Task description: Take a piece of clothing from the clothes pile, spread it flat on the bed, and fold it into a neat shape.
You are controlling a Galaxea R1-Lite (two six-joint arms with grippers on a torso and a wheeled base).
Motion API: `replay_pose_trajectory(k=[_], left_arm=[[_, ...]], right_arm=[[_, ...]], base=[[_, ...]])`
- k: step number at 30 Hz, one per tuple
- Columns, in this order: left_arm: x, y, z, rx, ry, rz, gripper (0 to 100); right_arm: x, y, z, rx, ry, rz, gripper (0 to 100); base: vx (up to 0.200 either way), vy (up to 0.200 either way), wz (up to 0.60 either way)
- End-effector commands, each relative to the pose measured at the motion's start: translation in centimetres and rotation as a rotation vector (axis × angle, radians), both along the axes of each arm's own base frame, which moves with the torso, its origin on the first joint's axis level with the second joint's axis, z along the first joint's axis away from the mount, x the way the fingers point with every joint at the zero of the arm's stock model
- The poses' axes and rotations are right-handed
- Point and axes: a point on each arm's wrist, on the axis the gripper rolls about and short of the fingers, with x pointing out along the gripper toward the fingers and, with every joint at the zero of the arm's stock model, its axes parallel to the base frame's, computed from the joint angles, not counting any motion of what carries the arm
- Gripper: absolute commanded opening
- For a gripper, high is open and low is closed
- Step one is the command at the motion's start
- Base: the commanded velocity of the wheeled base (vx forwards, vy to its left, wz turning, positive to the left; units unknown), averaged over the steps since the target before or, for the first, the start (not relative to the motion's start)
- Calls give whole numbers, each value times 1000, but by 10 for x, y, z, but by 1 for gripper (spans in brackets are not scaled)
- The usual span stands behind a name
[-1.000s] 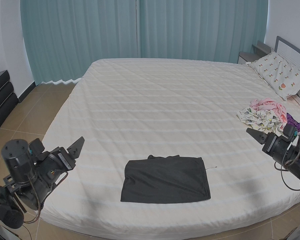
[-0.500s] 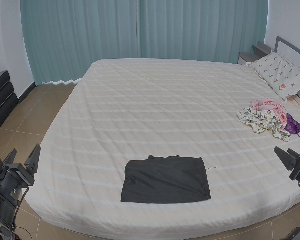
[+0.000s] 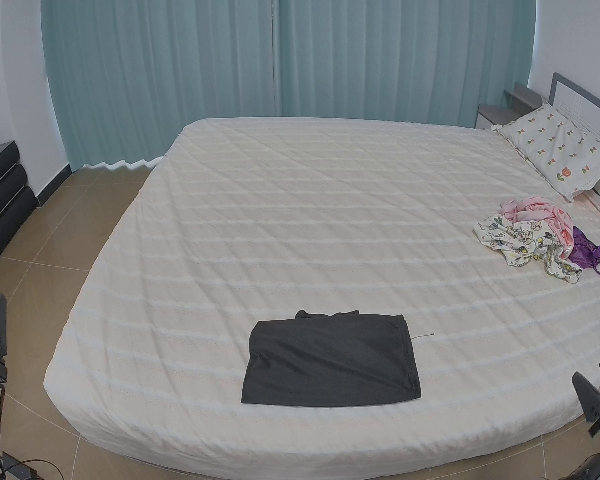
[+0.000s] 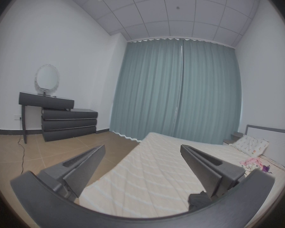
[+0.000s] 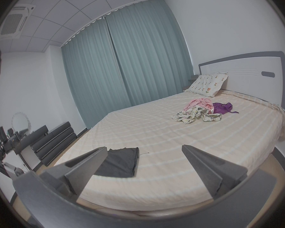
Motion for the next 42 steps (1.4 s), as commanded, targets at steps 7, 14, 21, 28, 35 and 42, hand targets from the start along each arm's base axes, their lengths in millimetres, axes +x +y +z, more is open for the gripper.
replay_pose_trajectory(k=[7, 14, 21, 28, 35, 42], left_arm=[[-43, 12, -16, 21, -95, 155, 100], [-59, 11, -33, 68, -73, 165, 100], [-70, 8, -38, 147, -129, 134, 100], [-70, 6, -39, 171, -123, 72, 100], [-72, 5, -53, 239, -60, -65, 100], [-69, 4, -65, 245, 54, -105, 100]], right_arm=[[-31, -2, -30, -89, -99, -22, 100], [-31, -2, -31, -201, -110, -19, 100], [-33, -1, -31, -211, -142, -5, 100], [-38, 0, -32, -210, -198, 2, 100], [-38, 1, -32, -242, -212, 16, 100], [-38, 2, -31, -294, -234, 77, 100]], base=[[0, 0, 0], [0, 0, 0], [0, 0, 0], [0, 0, 0], [0, 0, 0], [0, 0, 0]])
